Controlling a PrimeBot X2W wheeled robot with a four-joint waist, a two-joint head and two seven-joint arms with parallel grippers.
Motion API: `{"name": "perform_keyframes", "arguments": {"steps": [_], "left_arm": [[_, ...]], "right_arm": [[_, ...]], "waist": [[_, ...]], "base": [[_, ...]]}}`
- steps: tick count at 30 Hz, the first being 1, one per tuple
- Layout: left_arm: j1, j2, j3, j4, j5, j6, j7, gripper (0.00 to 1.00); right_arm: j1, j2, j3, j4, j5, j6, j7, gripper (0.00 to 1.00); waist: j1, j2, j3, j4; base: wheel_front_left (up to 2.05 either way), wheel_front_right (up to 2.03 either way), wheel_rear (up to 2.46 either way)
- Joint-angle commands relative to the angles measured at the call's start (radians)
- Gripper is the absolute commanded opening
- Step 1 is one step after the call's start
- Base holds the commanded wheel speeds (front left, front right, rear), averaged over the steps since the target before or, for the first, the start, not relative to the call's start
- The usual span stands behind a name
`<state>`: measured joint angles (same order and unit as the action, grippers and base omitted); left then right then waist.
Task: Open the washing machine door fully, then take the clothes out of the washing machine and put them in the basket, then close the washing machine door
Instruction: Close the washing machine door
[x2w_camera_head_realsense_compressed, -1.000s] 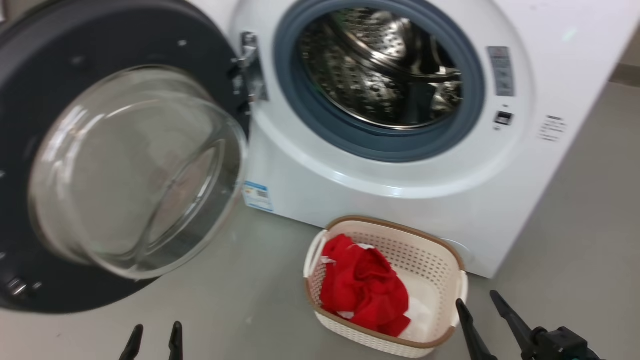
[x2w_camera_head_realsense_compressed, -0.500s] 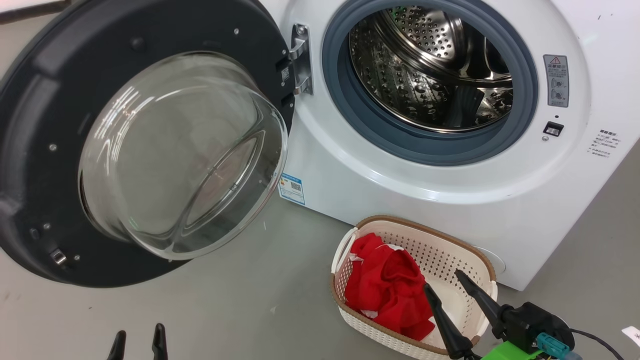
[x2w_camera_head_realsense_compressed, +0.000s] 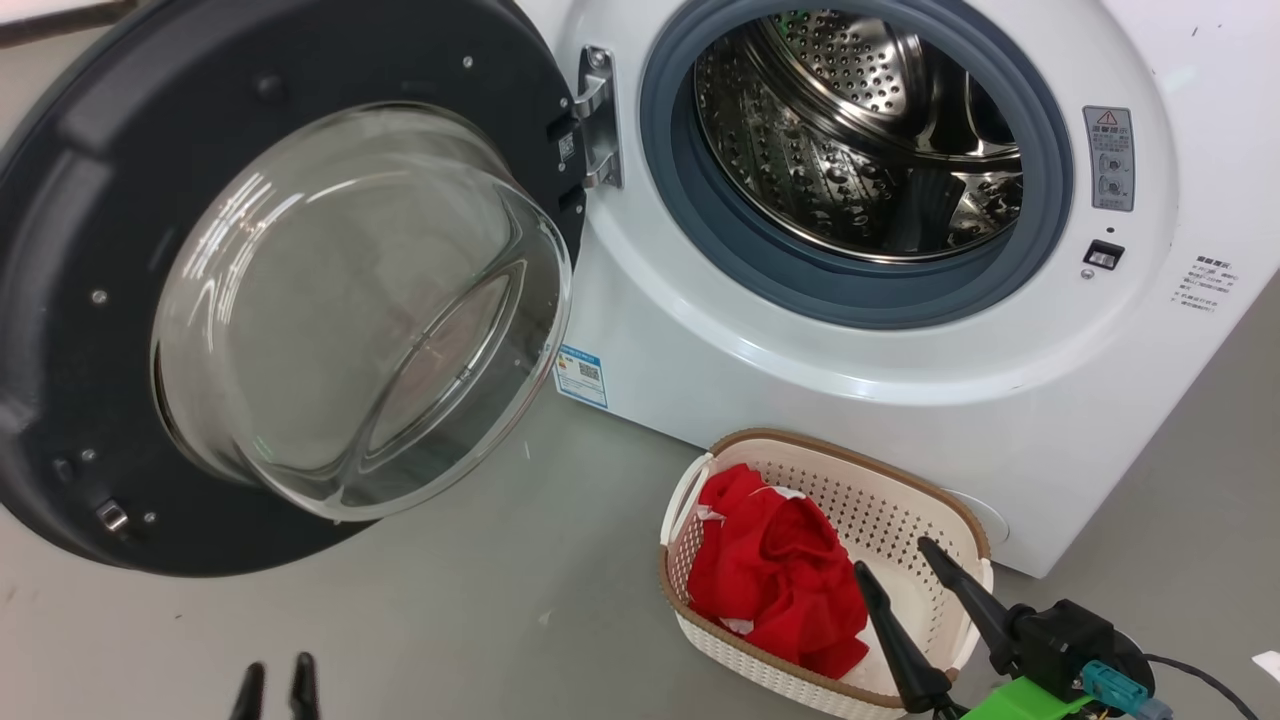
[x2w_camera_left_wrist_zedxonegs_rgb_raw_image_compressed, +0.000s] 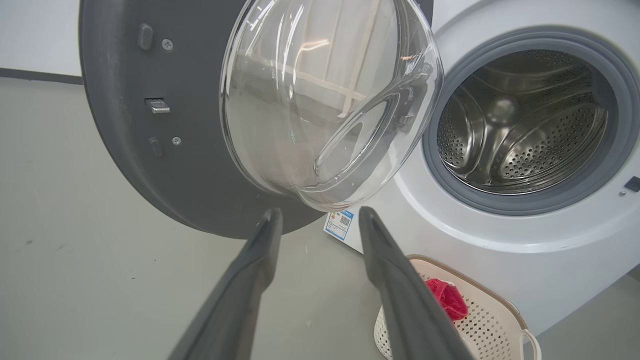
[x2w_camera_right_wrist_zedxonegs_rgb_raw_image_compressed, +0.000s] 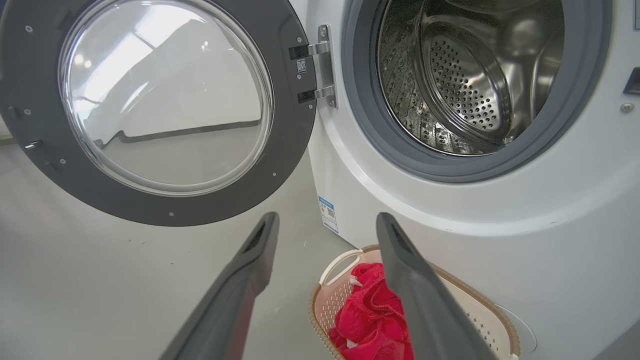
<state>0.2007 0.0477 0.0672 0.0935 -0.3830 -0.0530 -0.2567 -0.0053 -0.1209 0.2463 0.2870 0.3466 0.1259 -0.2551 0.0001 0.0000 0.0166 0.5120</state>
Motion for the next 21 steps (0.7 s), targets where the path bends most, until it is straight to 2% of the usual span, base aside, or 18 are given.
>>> {"name": "perform_keyframes", "arguments": {"steps": [1,6,11,13,17,21], "left_arm": [[-0.042,0.003,0.03,-0.033,-0.004,-0.006,-0.005,0.0],[-0.096,0.003,0.056,-0.08,0.02,-0.035,-0.005,0.0],[-0.186,0.004,0.15,-0.192,0.053,-0.062,-0.005,0.0],[-0.234,0.024,0.187,-0.238,0.054,-0.069,-0.005,0.0],[-0.383,0.138,0.245,-0.289,0.007,-0.077,-0.005,0.0],[-0.524,0.249,0.281,-0.231,-0.116,-0.077,-0.005,0.0]], "right_arm": [[-0.026,-0.003,0.013,-0.027,-0.002,0.005,-0.007,1.0],[-0.017,0.006,-0.007,-0.032,-0.008,0.005,-0.007,1.0],[0.005,0.022,-0.027,-0.041,-0.014,0.005,-0.007,1.0],[0.014,0.028,-0.036,-0.045,-0.017,0.005,-0.007,1.0],[0.022,0.036,-0.054,-0.051,-0.023,0.005,-0.007,1.0],[0.024,0.042,-0.063,-0.056,-0.028,0.005,-0.007,1.0]], "waist": [[-0.0001,0.0,0.002,0.0],[-0.0001,0.0,0.007,-0.002],[-0.0001,0.0,0.006,-0.005],[-0.0001,0.0,0.006,-0.006],[-0.0001,0.0,0.014,-0.006],[-0.0001,0.0,0.019,-0.007]], "base": [[0.0,0.0,0.0],[0.0,0.0,0.0],[0.0,0.0,0.0],[0.0,0.0,0.0],[0.0,0.0,0.0],[0.0,0.0,0.0]]}}
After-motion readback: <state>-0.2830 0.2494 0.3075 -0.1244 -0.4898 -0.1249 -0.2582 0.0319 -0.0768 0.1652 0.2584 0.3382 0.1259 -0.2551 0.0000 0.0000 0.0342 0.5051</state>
